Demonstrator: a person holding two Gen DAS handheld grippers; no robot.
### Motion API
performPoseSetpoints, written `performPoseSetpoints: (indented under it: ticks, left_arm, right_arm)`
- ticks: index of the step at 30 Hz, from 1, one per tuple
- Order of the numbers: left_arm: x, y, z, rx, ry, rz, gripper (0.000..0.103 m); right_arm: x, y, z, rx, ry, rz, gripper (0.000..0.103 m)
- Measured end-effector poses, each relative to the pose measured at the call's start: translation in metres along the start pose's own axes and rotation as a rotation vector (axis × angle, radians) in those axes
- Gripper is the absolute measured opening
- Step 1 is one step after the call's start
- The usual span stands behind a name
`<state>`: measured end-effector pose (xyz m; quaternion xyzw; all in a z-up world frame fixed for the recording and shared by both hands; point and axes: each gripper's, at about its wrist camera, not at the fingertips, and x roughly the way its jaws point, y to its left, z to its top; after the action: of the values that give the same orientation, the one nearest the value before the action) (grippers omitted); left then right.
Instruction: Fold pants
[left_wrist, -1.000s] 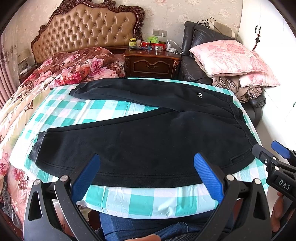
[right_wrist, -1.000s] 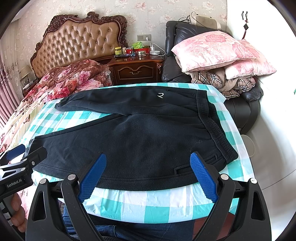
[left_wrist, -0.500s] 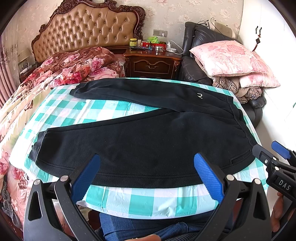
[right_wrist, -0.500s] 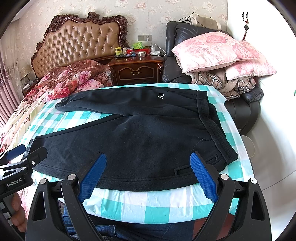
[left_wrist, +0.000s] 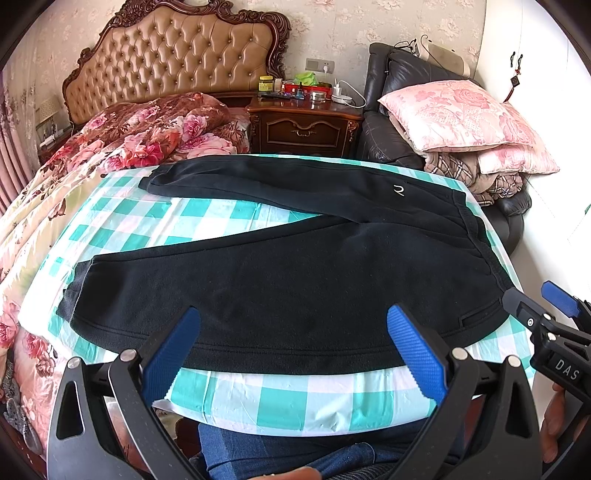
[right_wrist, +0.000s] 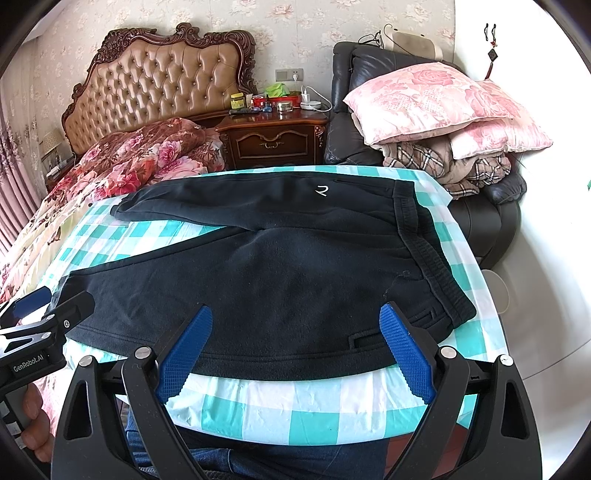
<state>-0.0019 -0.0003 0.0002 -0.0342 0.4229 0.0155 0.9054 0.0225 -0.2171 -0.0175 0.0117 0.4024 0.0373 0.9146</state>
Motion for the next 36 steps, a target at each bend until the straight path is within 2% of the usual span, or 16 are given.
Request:
performPoseSetpoints:
  ticks: [19,23,26,31,36]
  left_arm:
    - [0.001,0.001,-0.001,-0.001,0.004,-0.001,0.101]
    - [0.012,0.002,-0.004,0.0,0.024,0.003,0.101]
    - [0.028,0.003,-0.004,0.004,0.056,-0.002,0.101]
    - [0.071,0.017,-0.002,-0.055,0.138,-0.079,0.101]
    - [0.112,0.028,0.003,-0.09,0.195,-0.101,0.101]
  right_arm:
    - [0.002,-0.001,-0.001,0.0,0.004,0.0,0.089]
    - [0.017,-0.006,-0.006,0.015,0.042,0.03,0.089]
    - [0.04,-0.029,-0.001,0.084,0.11,0.098,0.089]
    - [0.091,-0.092,0.036,0.117,0.134,0.021,0.089]
    - [0.183,-0.171,0.099,0.11,0.202,-0.028,0.096]
